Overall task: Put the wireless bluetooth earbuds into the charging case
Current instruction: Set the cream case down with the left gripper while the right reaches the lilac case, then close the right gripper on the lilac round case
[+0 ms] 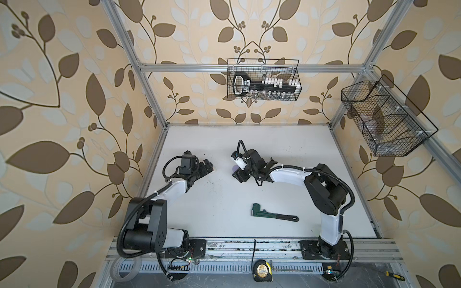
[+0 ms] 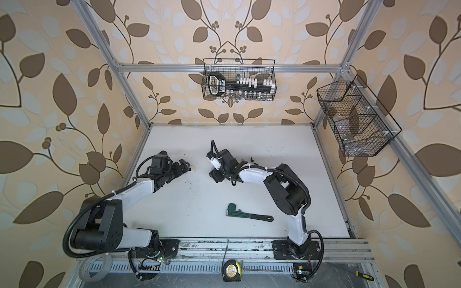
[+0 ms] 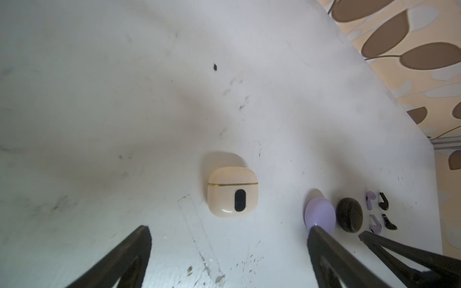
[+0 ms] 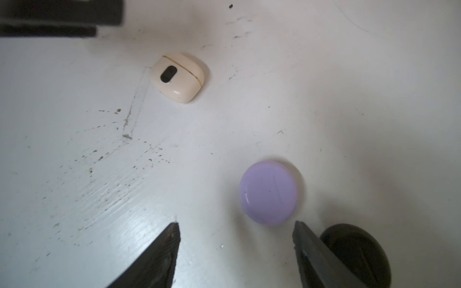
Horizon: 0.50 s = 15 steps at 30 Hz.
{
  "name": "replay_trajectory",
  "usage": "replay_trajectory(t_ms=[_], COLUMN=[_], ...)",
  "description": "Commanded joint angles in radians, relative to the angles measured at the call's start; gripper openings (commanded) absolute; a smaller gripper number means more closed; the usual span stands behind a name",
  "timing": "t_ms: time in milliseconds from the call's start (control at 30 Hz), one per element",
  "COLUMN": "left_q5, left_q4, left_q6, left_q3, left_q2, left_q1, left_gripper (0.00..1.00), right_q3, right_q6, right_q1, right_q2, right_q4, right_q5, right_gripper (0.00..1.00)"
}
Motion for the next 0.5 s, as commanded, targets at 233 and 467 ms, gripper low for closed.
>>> replay_trajectory(t_ms=[233,467], left_q5=[-0.176,-0.184], left_q4=[-0.012,0.015], left_q6=[0.034,0.031], left_q3=[-0.123,-0.148], left_q2=[-0.17,-0.177], left_q1=[0.007,0.007], left_gripper=[0.99,0.99], right_q3=[0.209,0.283], right_q6=[0.001,0.003], right_q1=[0.011,0.01], right_q2=[0.154,0.219], right_q4=[-0.2,-0.258], right_q5=[0.123,0.146], right_gripper=[0.75,0.79])
